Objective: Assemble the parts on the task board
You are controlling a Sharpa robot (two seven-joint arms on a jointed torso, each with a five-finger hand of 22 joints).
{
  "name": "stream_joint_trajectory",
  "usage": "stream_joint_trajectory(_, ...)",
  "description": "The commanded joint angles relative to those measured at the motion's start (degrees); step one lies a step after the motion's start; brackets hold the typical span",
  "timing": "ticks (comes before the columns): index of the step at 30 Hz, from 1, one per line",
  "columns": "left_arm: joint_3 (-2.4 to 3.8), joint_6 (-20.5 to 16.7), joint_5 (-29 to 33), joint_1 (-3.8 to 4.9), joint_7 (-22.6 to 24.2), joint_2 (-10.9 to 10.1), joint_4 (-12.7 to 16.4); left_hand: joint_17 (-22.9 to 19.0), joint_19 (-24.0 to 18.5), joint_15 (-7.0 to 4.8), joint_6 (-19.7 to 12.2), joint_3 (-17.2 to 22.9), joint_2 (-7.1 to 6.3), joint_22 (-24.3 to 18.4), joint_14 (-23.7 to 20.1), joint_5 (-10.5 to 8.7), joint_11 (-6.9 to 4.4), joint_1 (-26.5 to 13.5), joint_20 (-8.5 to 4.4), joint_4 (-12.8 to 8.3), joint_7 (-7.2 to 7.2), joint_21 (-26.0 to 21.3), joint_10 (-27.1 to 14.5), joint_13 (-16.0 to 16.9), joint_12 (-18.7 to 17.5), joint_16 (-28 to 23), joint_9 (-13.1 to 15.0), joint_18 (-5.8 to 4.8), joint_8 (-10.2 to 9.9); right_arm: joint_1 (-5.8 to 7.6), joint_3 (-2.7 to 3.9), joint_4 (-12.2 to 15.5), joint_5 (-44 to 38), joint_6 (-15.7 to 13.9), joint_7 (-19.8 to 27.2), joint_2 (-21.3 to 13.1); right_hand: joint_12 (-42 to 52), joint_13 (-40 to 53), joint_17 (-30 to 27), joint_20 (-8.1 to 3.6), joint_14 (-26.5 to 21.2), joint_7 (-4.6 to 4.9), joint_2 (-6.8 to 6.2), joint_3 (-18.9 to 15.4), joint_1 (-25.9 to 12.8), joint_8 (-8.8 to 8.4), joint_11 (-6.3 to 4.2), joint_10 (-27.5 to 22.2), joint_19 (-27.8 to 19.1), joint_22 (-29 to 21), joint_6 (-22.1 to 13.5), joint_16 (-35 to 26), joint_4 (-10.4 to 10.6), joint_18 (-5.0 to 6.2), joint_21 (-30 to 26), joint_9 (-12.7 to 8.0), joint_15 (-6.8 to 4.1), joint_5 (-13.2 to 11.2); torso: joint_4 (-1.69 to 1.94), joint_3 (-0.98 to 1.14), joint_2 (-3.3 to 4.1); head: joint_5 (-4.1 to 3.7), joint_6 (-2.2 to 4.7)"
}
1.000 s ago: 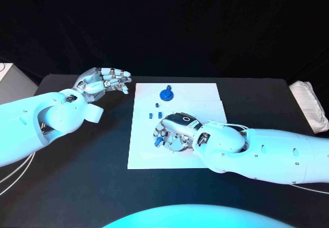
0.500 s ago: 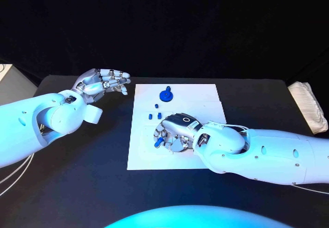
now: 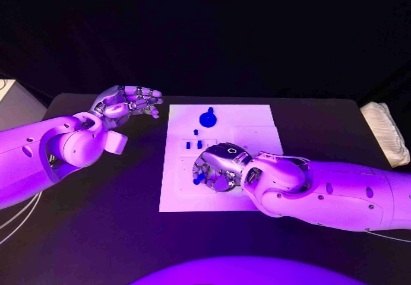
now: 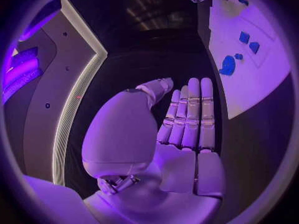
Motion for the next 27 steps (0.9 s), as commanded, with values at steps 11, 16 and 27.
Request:
stream_joint_trajectory(11, 0.04, 0.77, 0.31, 0.02, 0.17, -0.06, 0.30, 0.05, -0.23, 0.19, -0.37, -0.38, 0.02, -0.05, 0.15, -0.15, 0.40, -0.69, 0.03, -0.06, 0.18, -0.35, -0.10, -0.05, -0.26, -0.24, -0.07, 0.17, -0.21, -0.35, -0.33, -0.72, -2.11, 2.21, -1.70, 1.58, -1.11, 0.11, -0.68, -0.07, 1.36, 0.30, 0.10, -0.10, -1.35, -0.17, -1.73, 0.46, -0.25, 9.97, -0.78, -0.12, 0.00, -0.56, -1.05, 3.04, -0.12, 0.23, 0.10, 0.05, 0.08, -0.07, -0.21)
stream_joint_trajectory(16, 0.04, 0.77, 0.31, 0.02, 0.11, -0.09, 0.32, 0.08, -0.21, 0.20, -0.38, -0.40, 0.04, -0.08, 0.15, -0.15, 0.40, -0.70, 0.05, -0.04, 0.18, -0.41, -0.11, -0.05, -0.27, -0.28, -0.08, 0.17, -0.21, -0.77, -0.55, -1.32, -1.72, 1.43, -1.92, 2.44, -3.83, -0.27, -2.49, 0.96, 0.83, 1.76, -3.16, -1.92, -4.94, -3.10, -0.01, -3.36, -1.21, 9.34, -5.25, -1.20, 1.68, -0.19, -3.59, 2.33, 1.27, 2.08, 0.07, 0.02, 0.04, -0.11, -0.39)
stream_joint_trajectory(27, 0.03, 0.93, 0.31, 0.02, -0.18, -0.01, 0.15, 0.11, -0.21, 0.24, -0.39, -0.46, 0.07, -0.12, 0.16, -0.16, 0.43, -0.85, 0.08, 0.08, 0.21, -0.47, -0.13, -0.06, -0.28, -0.30, -0.09, 0.17, -0.22, -1.05, -0.65, -1.35, -1.86, -2.94, -2.75, 1.86, -5.34, -0.90, -3.18, 1.82, 0.59, 2.27, -4.55, -3.16, -4.78, -4.32, 0.98, -7.29, -1.70, 8.90, -6.99, -1.61, 2.06, 0.10, -5.27, 2.13, 2.07, 2.61, -0.08, 0.11, 0.02, -0.13, -0.39)
